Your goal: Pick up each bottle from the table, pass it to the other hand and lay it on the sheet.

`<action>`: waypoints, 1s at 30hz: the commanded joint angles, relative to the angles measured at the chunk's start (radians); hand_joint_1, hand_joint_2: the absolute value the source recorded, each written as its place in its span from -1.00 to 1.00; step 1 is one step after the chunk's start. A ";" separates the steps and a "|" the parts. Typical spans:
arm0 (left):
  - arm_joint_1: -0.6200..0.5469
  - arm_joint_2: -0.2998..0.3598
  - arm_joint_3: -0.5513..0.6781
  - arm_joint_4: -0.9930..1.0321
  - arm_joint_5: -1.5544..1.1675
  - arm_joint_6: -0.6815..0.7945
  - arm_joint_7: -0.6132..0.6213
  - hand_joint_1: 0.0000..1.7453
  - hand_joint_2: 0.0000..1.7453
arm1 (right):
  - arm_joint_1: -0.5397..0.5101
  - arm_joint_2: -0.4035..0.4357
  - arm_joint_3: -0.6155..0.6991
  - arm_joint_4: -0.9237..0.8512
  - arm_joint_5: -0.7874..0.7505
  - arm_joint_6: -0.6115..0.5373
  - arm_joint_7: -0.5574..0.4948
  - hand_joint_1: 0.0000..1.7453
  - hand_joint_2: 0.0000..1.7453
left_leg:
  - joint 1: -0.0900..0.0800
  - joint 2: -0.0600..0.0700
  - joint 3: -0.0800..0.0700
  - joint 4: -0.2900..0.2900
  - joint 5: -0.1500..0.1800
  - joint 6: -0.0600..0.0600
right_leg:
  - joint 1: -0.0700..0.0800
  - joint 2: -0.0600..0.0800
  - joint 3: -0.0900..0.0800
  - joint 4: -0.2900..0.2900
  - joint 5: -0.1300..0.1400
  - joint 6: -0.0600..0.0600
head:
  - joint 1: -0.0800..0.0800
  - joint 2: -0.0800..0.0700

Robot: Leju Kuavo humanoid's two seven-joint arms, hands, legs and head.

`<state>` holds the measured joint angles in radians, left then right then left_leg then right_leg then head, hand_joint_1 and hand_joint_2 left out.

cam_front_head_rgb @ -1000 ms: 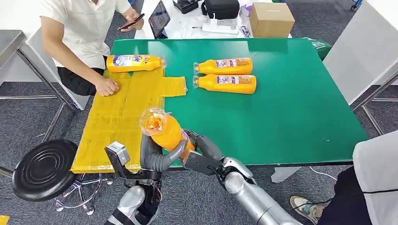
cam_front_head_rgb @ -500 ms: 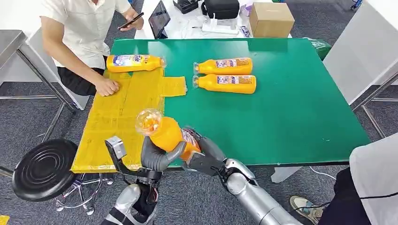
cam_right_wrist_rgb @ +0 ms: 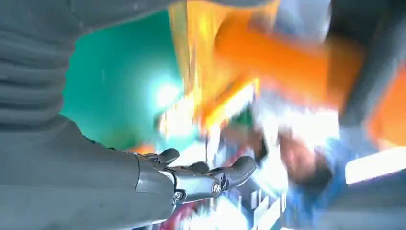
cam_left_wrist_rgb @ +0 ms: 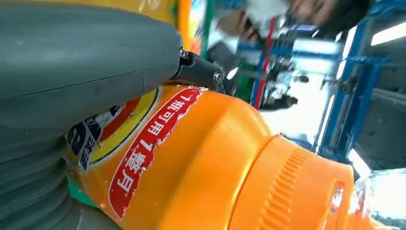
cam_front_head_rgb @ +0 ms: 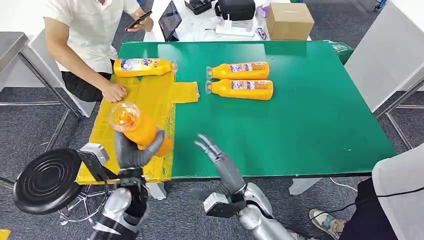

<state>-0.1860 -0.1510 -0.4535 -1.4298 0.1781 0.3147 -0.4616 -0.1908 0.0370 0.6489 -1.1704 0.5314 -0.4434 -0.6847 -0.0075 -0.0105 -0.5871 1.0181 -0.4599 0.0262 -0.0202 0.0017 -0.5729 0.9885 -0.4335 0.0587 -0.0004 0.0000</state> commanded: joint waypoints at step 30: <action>-0.541 0.006 0.018 1.061 -0.961 0.118 0.317 1.00 1.00 | -0.021 0.148 -0.096 -0.014 -0.150 -0.255 -0.013 -1.00 -1.00 | 0.001 0.003 0.002 -0.001 0.003 -0.003 | 0.001 0.001 0.001 -0.001 0.004 -0.004 | 0.000 0.000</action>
<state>-0.4749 -0.0908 -0.4543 -0.9523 -0.8688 0.4662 -0.1484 -0.0924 0.2296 0.3732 -1.4186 0.4638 -0.6973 -0.6958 -0.0077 -0.0084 -0.5873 1.0181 -0.4571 0.0236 -0.0204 0.0041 -0.5739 0.9888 -0.4305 0.0559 0.0000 0.0000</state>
